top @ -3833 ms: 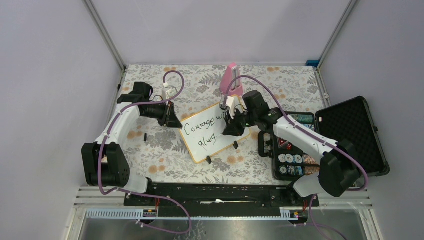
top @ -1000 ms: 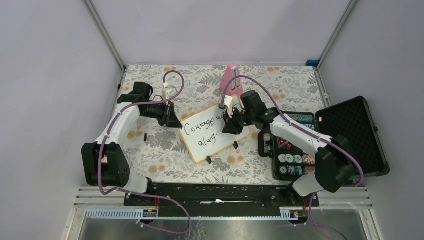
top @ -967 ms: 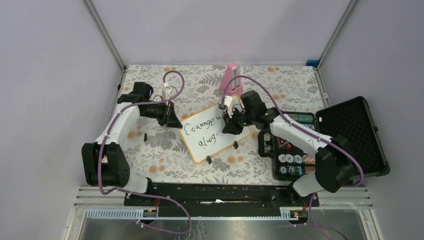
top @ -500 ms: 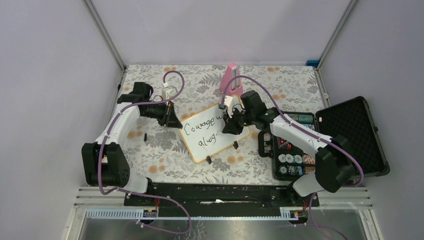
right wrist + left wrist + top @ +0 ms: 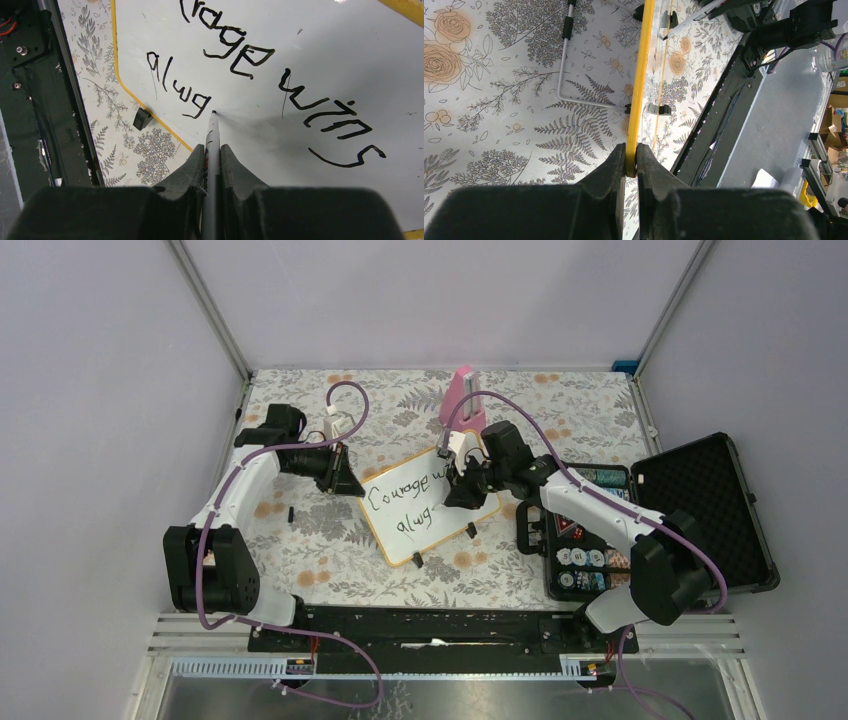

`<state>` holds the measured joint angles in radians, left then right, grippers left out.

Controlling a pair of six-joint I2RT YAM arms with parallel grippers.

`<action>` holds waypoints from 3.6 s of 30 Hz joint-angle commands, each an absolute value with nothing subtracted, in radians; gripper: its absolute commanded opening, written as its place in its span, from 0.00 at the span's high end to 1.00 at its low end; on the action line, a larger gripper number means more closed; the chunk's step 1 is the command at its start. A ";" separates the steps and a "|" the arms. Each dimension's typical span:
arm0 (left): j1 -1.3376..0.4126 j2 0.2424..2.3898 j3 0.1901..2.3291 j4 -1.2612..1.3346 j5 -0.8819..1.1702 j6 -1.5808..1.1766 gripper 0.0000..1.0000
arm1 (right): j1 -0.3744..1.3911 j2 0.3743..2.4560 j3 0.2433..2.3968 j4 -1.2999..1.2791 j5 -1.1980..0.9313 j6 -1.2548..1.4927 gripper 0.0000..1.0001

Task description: Write a sentence on the whiteboard

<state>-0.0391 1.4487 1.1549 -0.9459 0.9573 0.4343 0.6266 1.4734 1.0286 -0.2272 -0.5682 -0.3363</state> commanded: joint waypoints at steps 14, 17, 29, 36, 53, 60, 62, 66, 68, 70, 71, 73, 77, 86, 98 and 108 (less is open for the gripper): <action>-0.049 1.463 1.165 -0.902 0.910 0.469 0.99 | 0.632 1.481 1.037 -0.190 -0.561 -0.342 1.00; -0.049 1.463 1.166 -0.902 0.910 0.469 0.99 | 0.631 1.480 1.036 -0.190 -0.563 -0.342 1.00; -0.049 1.463 1.167 -0.902 0.909 0.469 0.99 | 0.631 1.480 1.036 -0.192 -0.561 -0.342 1.00; -0.049 1.465 1.169 -0.902 0.910 0.469 1.00 | 0.631 1.481 1.037 -0.190 -0.562 -0.341 1.00; -0.049 1.465 1.172 -0.901 0.908 0.468 0.99 | 0.631 1.477 1.034 -0.192 -0.566 -0.341 1.00; -0.049 1.465 1.172 -0.901 0.908 0.466 0.98 | 0.633 1.477 1.035 -0.199 -0.568 -0.343 1.00; -0.049 1.462 1.169 -0.893 0.906 0.457 0.97 | 0.633 1.479 1.034 -0.200 -0.568 -0.344 1.00; -0.049 1.460 1.165 -0.887 0.902 0.455 0.97 | 0.632 1.476 1.033 -0.201 -0.565 -0.344 1.00; -0.049 1.459 1.165 -0.887 0.903 0.457 0.96 | 0.632 1.476 1.034 -0.200 -0.565 -0.344 1.00; -0.049 1.459 1.165 -0.887 0.902 0.456 0.96 | 0.633 1.476 1.032 -0.201 -0.565 -0.344 1.00; -0.049 1.459 1.165 -0.888 0.904 0.455 0.96 | 0.633 1.476 1.032 -0.200 -0.566 -0.343 1.00; -0.049 1.460 1.165 -0.887 0.902 0.454 0.96 | 0.633 1.478 1.032 -0.200 -0.568 -0.342 1.00; -0.049 1.460 1.166 -0.887 0.904 0.455 0.96 | 0.633 1.479 1.035 -0.200 -0.568 -0.341 1.00; -0.049 1.459 1.165 -0.888 0.901 0.456 0.97 | 0.639 1.487 1.039 -0.200 -0.563 -0.342 1.00; -0.049 1.463 1.164 -0.888 0.901 0.457 0.97 | 0.639 1.486 1.031 -0.200 -0.557 -0.345 1.00; -0.049 1.460 1.163 -0.887 0.900 0.458 0.98 | 0.640 1.487 1.032 -0.200 -0.553 -0.346 1.00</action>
